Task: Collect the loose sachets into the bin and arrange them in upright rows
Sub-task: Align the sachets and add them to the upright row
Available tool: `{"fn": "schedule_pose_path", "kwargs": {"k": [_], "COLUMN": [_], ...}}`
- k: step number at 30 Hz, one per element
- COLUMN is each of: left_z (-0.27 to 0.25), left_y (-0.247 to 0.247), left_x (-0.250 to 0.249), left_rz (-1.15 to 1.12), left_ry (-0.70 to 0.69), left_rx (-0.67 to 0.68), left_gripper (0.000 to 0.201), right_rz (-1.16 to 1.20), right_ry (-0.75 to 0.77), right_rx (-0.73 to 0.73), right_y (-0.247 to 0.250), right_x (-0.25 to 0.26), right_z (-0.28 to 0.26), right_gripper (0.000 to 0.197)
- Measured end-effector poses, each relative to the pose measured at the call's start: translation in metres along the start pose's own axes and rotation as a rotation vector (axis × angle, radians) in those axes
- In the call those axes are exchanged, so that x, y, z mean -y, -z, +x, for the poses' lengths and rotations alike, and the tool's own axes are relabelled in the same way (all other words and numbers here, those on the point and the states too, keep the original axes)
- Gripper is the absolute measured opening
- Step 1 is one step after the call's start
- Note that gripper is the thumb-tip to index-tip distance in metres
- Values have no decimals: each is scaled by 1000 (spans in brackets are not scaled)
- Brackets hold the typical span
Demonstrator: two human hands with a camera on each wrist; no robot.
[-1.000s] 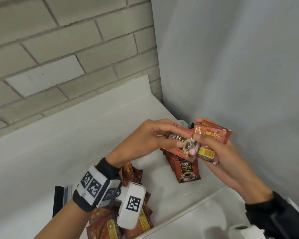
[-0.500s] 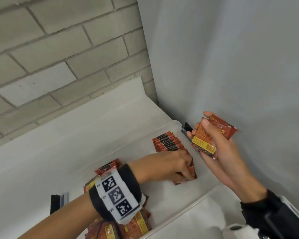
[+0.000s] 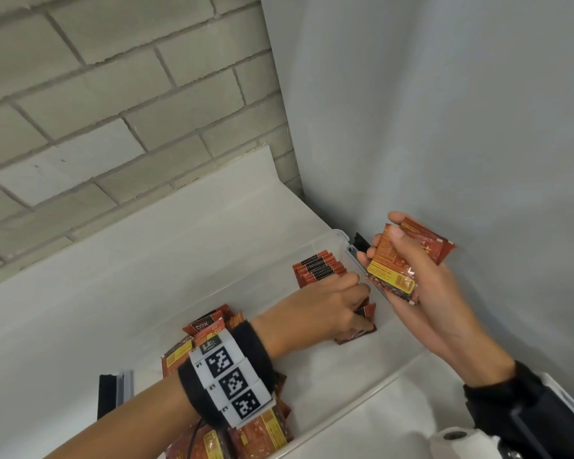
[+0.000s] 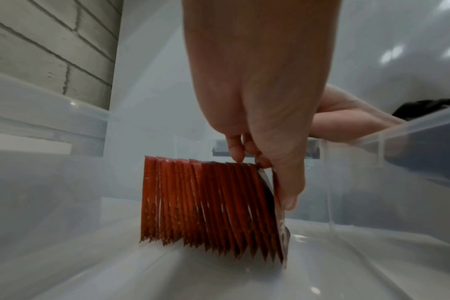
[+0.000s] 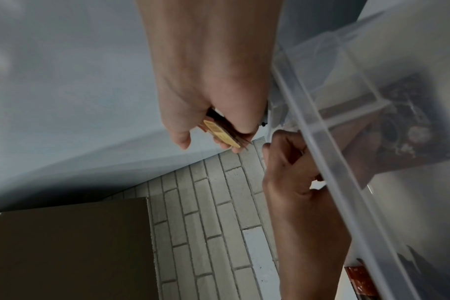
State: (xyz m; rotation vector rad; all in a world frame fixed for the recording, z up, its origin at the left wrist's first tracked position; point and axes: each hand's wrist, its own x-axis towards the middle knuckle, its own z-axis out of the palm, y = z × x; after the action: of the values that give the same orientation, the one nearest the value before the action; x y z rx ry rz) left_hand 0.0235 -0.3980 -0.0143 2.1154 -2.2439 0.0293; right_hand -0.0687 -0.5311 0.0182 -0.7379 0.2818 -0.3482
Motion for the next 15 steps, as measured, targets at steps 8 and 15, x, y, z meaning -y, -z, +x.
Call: {"fn": "schedule_pose_path", "kwargs": {"k": [8, 15], "left_z": [-3, -4], "left_y": [1, 1], "left_x": [0, 1], "left_rz": [12, -79], "left_ry": [11, 36], "left_rx": [-23, 38], "left_gripper": [24, 30], "right_rz": [25, 133], "right_ry": [-10, -58], "right_rx": [24, 97], "right_y": [1, 2], "right_x": [0, 2], "right_z": [0, 0], "right_gripper": [40, 41]}}
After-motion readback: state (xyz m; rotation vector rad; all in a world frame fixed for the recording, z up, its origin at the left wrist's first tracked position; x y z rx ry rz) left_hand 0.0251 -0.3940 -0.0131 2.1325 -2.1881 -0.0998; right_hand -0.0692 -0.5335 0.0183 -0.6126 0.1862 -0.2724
